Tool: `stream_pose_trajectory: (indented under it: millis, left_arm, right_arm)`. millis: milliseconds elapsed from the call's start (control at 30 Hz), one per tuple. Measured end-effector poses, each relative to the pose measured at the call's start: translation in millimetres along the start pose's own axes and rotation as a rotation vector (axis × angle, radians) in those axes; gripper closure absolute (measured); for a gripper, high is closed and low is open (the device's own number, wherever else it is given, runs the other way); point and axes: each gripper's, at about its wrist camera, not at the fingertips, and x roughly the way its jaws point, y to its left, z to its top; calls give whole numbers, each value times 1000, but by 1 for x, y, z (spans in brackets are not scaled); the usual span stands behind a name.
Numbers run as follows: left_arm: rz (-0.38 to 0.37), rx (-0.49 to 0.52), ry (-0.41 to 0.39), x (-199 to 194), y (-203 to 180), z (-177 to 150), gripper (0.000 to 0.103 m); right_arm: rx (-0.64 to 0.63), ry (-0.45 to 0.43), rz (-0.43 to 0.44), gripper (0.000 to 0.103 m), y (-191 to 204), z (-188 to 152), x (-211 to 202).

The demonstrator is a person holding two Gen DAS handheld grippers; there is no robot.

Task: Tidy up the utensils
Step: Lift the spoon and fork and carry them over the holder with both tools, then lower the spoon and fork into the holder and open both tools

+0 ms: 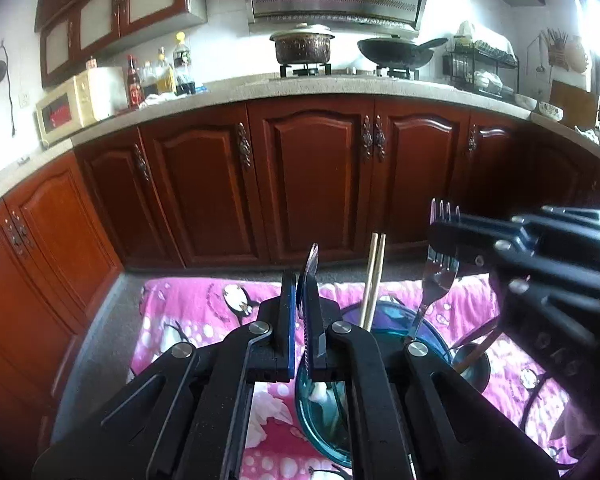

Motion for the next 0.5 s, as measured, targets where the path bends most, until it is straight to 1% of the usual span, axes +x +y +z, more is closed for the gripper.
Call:
stream_pose_trajectory:
  millis: [100,167,200,300,400,433,467,500]
  left_arm:
    - [-9,-24,34,7,-1,0,101]
    - [-16,-40,52,9,0,-1,101]
    - [-18,-47,59,10,0,-1,101]
    - [-22,-61,73,11,1,-2,101]
    - [-23,-75,84,10,2,-1,98]
    - [-25,-78,88,9,1,0,94]
    - [-25,-79,88,8,2,-1,85]
    - [-28,-81,86,7,2,-1,80]
  right_arm:
    - [63,0,59,98,-10,1,-3]
    - [95,-18,56,84,-15,1,-8]
    - [113,-24,61,81,-18,1,-10]
    - [155,-25,75,80,-26,0,-13]
    - [163,-25,69,80,-29,0,-15]
    - [164,-25,71,80,-30,0,-16]
    - [167,-27,73,80,-30,-1,-17]
    - [168,-30,70,79,-30,0,-18]
